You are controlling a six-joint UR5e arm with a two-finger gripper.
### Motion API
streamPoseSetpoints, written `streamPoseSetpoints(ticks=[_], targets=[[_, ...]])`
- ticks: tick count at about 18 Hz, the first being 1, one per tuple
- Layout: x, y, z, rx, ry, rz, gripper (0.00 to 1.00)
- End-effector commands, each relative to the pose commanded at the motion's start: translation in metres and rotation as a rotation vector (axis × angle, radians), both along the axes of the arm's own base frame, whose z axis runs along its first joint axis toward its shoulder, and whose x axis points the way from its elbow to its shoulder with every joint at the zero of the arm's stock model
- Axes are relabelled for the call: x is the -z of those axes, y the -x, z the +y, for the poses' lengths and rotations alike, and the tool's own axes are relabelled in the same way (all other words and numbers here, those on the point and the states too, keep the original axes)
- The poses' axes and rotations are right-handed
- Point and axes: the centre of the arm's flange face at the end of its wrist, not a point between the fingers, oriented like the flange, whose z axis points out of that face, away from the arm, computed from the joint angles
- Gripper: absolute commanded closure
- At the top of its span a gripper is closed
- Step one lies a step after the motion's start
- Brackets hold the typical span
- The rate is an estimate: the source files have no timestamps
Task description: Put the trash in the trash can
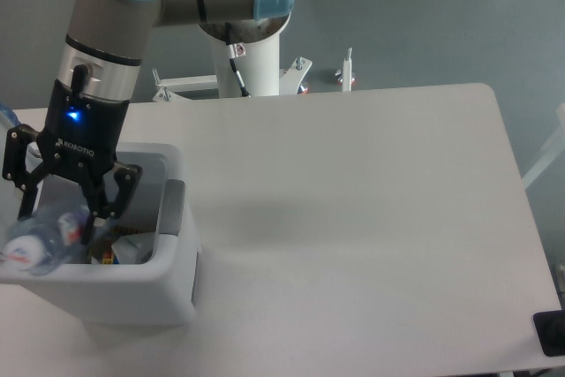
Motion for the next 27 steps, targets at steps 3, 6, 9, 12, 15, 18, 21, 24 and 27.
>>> streamPoseSetpoints(ticks=[3, 6, 9, 12, 15, 18, 21, 24, 27], targets=[[-0.003, 0.001, -0.001, -0.003, -0.004, 0.002, 0.0], [-0.01, 0.007, -0.002, -0.017, -0.013, 0.011, 0.0], [-0.035, 0.039, -0.016, -0.077, -0.05, 0.035, 0.0], [-0.06, 0.079, -0.032, -0.181, -0.067, 0.084, 0.0], [-0.08, 0.113, -0.046, -0.279, -0.066, 0.166, 0.0], [-0.088, 0.138, -0.06, -0.337, -0.062, 0.192, 0.0], [-0.088, 0.151, -0.073, -0.296, -0.026, 0.263, 0.0], [-0.094, 0.162, -0.093, -0.265, 0.034, 0.298, 0.0], [-0.101, 0.161, -0.114, -0.205, 0.12, 0.344, 0.0]])
